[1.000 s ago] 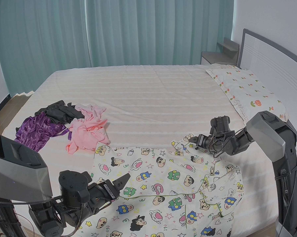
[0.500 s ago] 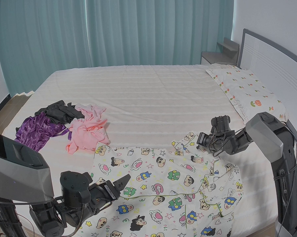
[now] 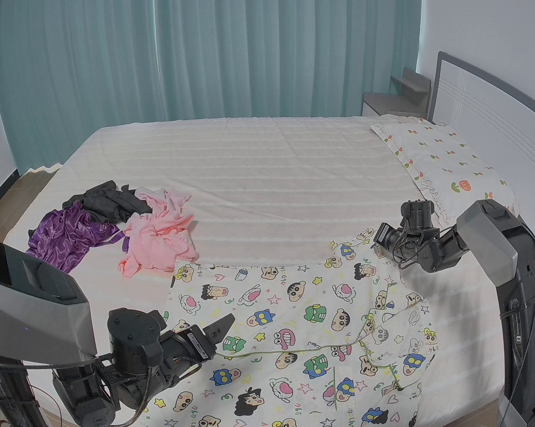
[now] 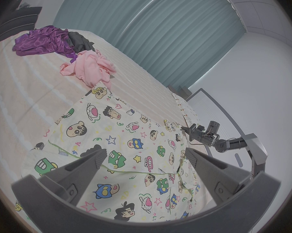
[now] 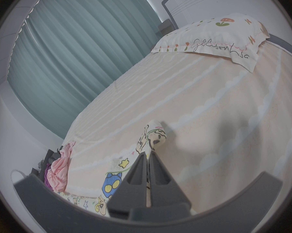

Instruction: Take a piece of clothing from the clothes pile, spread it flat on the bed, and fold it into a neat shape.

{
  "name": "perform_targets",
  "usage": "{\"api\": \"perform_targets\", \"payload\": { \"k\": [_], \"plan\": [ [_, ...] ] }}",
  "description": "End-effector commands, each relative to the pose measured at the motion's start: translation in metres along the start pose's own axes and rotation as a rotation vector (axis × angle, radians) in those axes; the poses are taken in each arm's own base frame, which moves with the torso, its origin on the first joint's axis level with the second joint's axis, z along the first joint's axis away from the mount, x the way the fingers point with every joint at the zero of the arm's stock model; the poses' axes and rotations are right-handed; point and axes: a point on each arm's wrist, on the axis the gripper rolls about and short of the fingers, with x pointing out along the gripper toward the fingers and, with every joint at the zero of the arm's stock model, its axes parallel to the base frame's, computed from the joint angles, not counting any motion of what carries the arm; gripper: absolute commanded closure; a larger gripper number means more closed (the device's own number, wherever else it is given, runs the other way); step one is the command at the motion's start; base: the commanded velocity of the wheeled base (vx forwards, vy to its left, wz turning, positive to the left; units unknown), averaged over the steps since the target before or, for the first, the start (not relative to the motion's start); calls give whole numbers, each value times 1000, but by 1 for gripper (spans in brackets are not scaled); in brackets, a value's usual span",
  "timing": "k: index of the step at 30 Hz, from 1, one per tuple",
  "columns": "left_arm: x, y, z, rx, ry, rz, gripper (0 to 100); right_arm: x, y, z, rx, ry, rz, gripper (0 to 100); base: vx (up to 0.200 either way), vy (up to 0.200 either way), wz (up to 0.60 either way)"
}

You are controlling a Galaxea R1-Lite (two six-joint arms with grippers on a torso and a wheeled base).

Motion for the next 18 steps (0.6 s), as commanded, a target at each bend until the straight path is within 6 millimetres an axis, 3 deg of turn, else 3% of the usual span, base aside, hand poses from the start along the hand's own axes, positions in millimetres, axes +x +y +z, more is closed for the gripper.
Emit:
{"api": "perform_targets", "payload": {
  "k": [1,11,18],
  "plan": [
    [0,1,0,-1,-1,4,0,5,-5,4,5,-41,-11,100,0,0,0],
    [2,0,2,-5,-39,24,0,11,-7,3,5,-77,-19,100,0,0,0],
    [2,0,2,-5,-39,24,0,12,3,13,64,-127,-1,100,0,0,0]
  ]
}}
